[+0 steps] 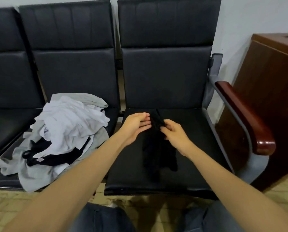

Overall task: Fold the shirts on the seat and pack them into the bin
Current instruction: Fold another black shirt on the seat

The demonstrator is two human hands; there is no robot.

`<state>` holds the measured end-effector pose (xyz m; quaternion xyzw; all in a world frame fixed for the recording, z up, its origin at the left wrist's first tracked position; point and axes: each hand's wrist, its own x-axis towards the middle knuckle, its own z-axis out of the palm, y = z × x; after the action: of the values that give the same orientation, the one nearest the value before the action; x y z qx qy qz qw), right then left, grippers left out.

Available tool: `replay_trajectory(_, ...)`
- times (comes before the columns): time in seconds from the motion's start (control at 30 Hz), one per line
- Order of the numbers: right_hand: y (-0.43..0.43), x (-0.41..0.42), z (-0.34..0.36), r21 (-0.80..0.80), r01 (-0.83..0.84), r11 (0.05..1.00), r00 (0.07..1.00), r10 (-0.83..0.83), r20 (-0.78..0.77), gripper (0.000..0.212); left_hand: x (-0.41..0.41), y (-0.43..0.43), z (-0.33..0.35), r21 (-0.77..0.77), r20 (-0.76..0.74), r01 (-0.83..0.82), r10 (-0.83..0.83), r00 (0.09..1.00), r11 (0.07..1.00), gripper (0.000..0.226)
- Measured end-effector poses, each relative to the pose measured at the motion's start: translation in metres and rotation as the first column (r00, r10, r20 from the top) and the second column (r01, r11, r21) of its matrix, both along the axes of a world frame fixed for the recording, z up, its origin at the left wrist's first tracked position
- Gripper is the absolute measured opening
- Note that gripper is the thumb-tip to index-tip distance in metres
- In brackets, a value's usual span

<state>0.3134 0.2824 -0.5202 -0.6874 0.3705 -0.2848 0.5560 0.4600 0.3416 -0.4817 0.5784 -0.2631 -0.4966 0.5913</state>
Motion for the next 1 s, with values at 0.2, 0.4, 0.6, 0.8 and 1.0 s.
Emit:
replay_trajectory(0.2, -0.008, -0.019, 0.013, 0.097, -0.084, 0.992, 0.983, 0.067, 0.169, 0.021, -0.004, 0.014, -0.025, 0.086, 0.105, 0.271, -0.279, 0.955, 0.959, 0.069)
replay_trajectory(0.4, -0.013, -0.031, 0.013, 0.11, -0.061, 0.992, 0.978, 0.037, 0.206, 0.011, -0.019, 0.007, -0.037, -0.055, 0.289, 0.139, -0.118, 0.95, 0.989, 0.053)
replay_trajectory(0.6, -0.017, -0.038, 0.011, 0.097, -0.028, 0.995, 0.991, 0.015, 0.135, 0.015, -0.013, 0.006, -0.032, -0.105, 0.758, 0.171, -0.033, 0.651, 0.98, 0.013)
replay_trajectory(0.8, -0.039, -0.047, 0.034, -0.116, 0.313, 0.943, 0.946, -0.299, 0.122, 0.013, 0.014, 0.011, -0.009, -0.287, 0.687, -0.125, 0.295, 0.665, 0.95, 0.019)
replay_trajectory(1.0, -0.054, -0.051, 0.07, -0.306, 0.348, 0.886, 0.936, -0.345, 0.065, 0.011, 0.015, 0.012, 0.054, -0.477, 0.637, -0.163, 0.467, 0.613, 0.864, 0.02)
